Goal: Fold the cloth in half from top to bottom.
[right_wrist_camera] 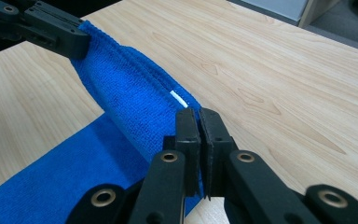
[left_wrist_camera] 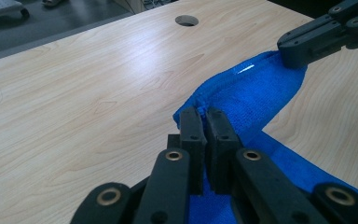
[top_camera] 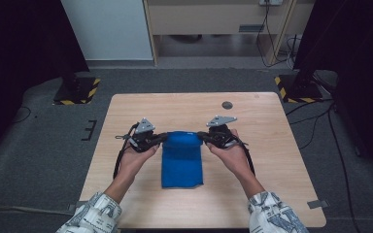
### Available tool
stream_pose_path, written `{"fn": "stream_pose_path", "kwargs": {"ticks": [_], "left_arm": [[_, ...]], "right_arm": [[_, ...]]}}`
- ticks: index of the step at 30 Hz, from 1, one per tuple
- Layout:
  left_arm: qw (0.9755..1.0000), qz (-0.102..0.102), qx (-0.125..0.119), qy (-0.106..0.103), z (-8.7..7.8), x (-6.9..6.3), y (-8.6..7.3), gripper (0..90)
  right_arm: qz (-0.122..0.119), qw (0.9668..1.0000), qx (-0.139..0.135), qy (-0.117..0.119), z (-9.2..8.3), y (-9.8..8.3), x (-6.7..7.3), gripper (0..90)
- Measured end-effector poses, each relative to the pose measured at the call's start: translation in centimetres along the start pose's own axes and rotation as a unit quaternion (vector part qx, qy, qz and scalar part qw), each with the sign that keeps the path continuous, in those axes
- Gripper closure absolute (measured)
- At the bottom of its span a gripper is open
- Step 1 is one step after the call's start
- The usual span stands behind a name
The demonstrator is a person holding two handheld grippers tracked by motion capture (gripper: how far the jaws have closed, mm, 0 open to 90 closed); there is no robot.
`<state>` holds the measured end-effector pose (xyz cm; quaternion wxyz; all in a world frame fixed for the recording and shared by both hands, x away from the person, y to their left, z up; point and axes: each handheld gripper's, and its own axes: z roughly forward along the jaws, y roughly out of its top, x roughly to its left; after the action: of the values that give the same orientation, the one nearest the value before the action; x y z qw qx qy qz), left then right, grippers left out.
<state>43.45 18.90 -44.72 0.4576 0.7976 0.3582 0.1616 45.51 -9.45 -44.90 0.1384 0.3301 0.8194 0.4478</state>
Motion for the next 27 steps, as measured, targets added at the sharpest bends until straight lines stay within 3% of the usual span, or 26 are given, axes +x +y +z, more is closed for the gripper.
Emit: {"fn": "stream_pose_path", "kwargs": {"ticks": [27], "left_arm": [[0.9999, -0.004, -0.006, -0.008, -1.4, -0.9, -1.4, 86.0]], "right_arm": [[-0.019, 0.9996, -0.007, 0.018, -1.4, -0.4, 1.7, 87.5]]}}
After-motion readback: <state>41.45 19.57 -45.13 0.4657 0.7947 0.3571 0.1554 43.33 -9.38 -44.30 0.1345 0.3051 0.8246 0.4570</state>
